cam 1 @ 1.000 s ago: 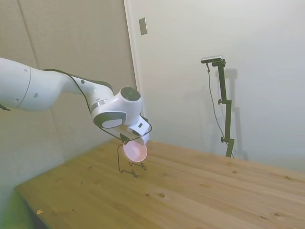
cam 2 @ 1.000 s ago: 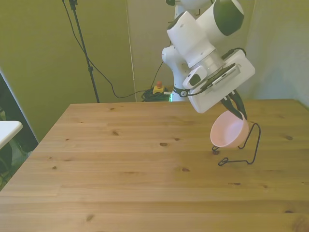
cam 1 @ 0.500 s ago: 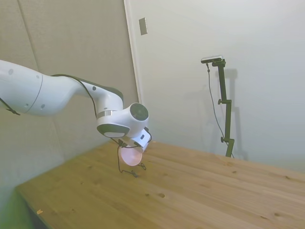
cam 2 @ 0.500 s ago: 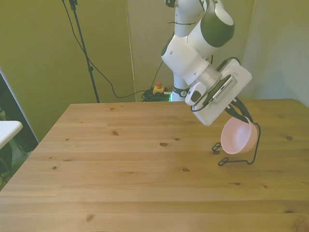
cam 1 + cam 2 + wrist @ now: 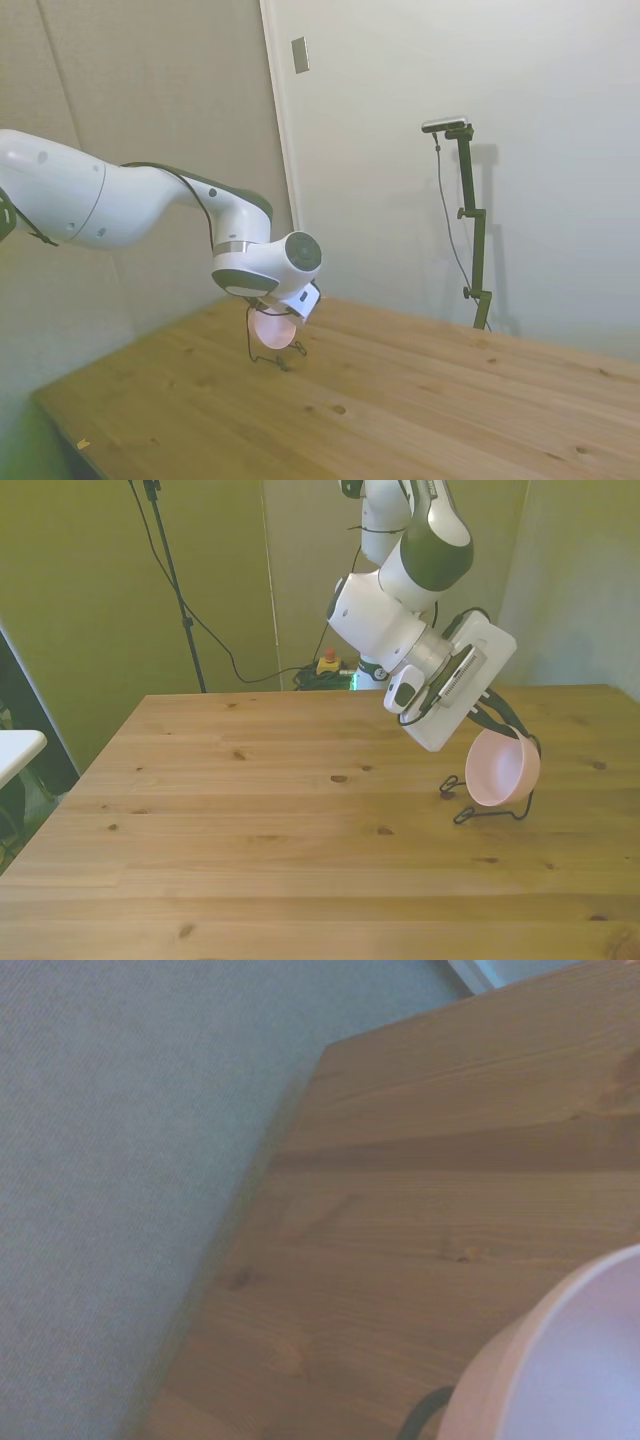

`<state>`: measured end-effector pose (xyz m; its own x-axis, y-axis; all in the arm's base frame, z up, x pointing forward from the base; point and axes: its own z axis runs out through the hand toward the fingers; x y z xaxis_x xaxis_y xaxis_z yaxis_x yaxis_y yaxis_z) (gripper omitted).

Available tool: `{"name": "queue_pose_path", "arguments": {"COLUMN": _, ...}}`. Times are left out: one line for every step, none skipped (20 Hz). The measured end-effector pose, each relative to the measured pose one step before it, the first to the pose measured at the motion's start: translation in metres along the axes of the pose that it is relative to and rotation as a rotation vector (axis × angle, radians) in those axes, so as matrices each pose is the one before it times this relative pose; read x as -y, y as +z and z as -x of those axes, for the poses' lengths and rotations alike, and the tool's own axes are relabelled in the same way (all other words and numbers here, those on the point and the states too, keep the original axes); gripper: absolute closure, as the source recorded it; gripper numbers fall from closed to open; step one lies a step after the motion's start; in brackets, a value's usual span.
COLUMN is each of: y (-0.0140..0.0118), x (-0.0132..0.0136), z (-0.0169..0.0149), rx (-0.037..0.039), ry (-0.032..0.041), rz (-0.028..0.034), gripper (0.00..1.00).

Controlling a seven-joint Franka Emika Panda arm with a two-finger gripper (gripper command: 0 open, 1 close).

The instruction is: Load the bowl

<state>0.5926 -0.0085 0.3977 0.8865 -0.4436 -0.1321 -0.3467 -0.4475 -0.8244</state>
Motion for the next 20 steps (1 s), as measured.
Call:
{"name": "queue_pose_path", "arguments": {"y": 0.00080, "x": -0.00106, "z": -0.00026, "rx": 0.00120, "ry": -0.00135, "rz": -0.00146, "gripper": 1.00}}
{"name": "queue_pose_path", "arguments": {"y": 0.00082, "x": -0.00108, "z": -0.00016, "rx": 0.00082, "ry": -0.00019, "rz": -0.00162, "gripper": 1.00}}
{"name": "queue_pose_path", "arguments": {"y": 0.00063, "x": -0.00096, "z": -0.00019, "rx": 0.00065, "ry": -0.00025, "rz": -0.00080, "gripper": 1.00}}
{"name": "queue_pose_path", "arguments": {"y": 0.00042, "x": -0.00077, "z": -0.00032, "rx": 0.00003, "ry": -0.00055, "rz": -0.00155, "gripper": 1.00}}
{"name": "queue_pose_path", "arguments": {"y": 0.00020, "x": -0.00072, "z": -0.00036, "rx": -0.00022, "ry": -0.00117, "rz": -0.00162, "gripper": 1.00}}
{"name": "queue_pose_path", "arguments": {"y": 0.00006, "x": -0.00084, "z": -0.00037, "rx": 0.00021, "ry": -0.00246, "rz": -0.00067, "gripper": 1.00}}
{"name": "queue_pose_path", "arguments": {"y": 0.00004, "x": -0.00082, "z": -0.00032, "rx": 0.00043, "ry": -0.00064, "rz": 0.00002, "gripper": 1.00}}
{"name": "queue_pose_path", "arguments": {"y": 0.00007, "x": -0.00086, "z": -0.00032, "rx": 0.00034, "ry": -0.00041, "rz": 0.00016, "gripper": 1.00}}
{"name": "queue_pose_path", "arguments": {"y": 0.00009, "x": -0.00084, "z": -0.00031, "rx": 0.00019, "ry": -0.00005, "rz": 0.00039, "gripper": 1.00}}
{"name": "queue_pose_path", "arguments": {"y": 0.00002, "x": -0.00075, "z": -0.00027, "rx": 0.00009, "ry": 0.00087, "rz": 0.00037, "gripper": 1.00}}
{"name": "queue_pose_path", "arguments": {"y": -0.00009, "x": -0.00080, "z": -0.00028, "rx": 0.00000, "ry": 0.00140, "rz": 0.00035, "gripper": 1.00}}
{"name": "queue_pose_path", "arguments": {"y": -0.00024, "x": -0.00084, "z": -0.00028, "rx": -0.00022, "ry": 0.00154, "rz": 0.00033, "gripper": 1.00}}
{"name": "queue_pose_path", "arguments": {"y": -0.00027, "x": -0.00092, "z": -0.00027, "rx": -0.00030, "ry": 0.00166, "rz": 0.00038, "gripper": 1.00}}
{"name": "queue_pose_path", "arguments": {"y": -0.00016, "x": -0.00088, "z": -0.00013, "rx": 0.00020, "ry": 0.00163, "rz": 0.00030, "gripper": 1.00}}
{"name": "queue_pose_path", "arguments": {"y": 0.00006, "x": -0.00108, "z": 0.00004, "rx": 0.00060, "ry": 0.00202, "rz": 0.00053, "gripper": 1.00}}
{"name": "queue_pose_path", "arguments": {"y": 0.00027, "x": -0.00136, "z": 0.00027, "rx": 0.00115, "ry": 0.00251, "rz": 0.00081, "gripper": 1.00}}
{"name": "queue_pose_path", "arguments": {"y": 0.00038, "x": -0.00153, "z": 0.00043, "rx": 0.00163, "ry": 0.00278, "rz": 0.00087, "gripper": 1.00}}
{"name": "queue_pose_path", "arguments": {"y": 0.00034, "x": -0.00170, "z": 0.00042, "rx": 0.00143, "ry": 0.00304, "rz": 0.00098, "gripper": 1.00}}
{"name": "queue_pose_path", "arguments": {"y": 0.00022, "x": -0.00145, "z": 0.00027, "rx": 0.00109, "ry": 0.00263, "rz": 0.00079, "gripper": 1.00}}
{"name": "queue_pose_path", "arguments": {"y": 0.00015, "x": -0.00138, "z": 0.00023, "rx": 0.00150, "ry": 0.00259, "rz": 0.00054, "gripper": 0.00}}
